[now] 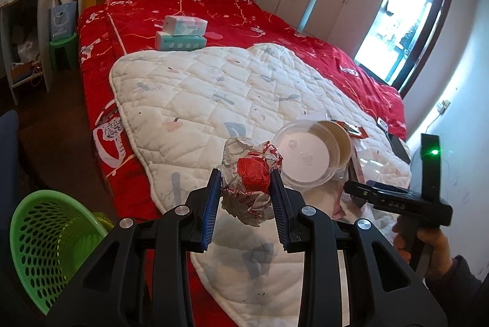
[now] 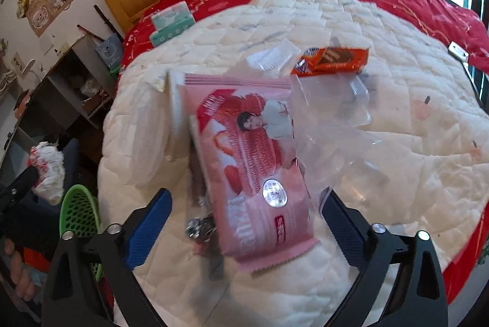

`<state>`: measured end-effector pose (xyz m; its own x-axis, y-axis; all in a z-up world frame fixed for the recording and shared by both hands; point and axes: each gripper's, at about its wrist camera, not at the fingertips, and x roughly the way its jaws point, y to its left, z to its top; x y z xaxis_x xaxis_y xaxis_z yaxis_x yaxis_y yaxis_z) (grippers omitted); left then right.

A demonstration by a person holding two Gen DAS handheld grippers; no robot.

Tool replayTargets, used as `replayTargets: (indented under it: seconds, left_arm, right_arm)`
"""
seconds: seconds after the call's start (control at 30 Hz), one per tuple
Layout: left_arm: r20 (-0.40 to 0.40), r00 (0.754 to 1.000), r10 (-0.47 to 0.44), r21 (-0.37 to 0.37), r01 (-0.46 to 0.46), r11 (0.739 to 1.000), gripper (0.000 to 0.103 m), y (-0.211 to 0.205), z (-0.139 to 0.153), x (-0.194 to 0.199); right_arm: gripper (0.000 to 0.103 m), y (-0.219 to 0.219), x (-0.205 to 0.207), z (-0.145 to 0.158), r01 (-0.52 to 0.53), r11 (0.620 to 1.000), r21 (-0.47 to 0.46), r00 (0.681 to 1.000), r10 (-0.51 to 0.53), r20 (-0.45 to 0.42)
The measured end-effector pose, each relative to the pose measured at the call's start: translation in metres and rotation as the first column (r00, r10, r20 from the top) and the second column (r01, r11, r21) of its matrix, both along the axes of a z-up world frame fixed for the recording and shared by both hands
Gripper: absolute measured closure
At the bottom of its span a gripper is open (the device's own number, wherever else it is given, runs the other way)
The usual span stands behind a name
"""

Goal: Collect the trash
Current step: 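Grasp the pink wet-wipe packet with the right gripper while the left gripper holds the wrapper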

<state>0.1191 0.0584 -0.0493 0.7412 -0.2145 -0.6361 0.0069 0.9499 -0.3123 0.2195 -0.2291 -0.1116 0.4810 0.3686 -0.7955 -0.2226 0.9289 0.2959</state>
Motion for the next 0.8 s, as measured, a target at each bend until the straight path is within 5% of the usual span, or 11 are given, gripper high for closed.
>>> replayTargets:
  seconds: [0.43, 0.8]
  left_arm:
    - [-0.001, 1.0, 0.013, -0.005, -0.013, 1.0, 0.071, 0.004, -0.001, -0.009]
    - [0.024, 0.999, 0.03, -0.012, -0.029, 0.999, 0.071, 0.009, 0.01, -0.026]
  right_arm:
    - [0.069, -0.016, -0.01, 0.008, 0.024, 1.0, 0.012, 0.999, -0.024, 0.025]
    - [0.087, -0.021, -0.041, 0.03, 0.016, 0.999, 0.044, 0.997, -0.019, 0.076]
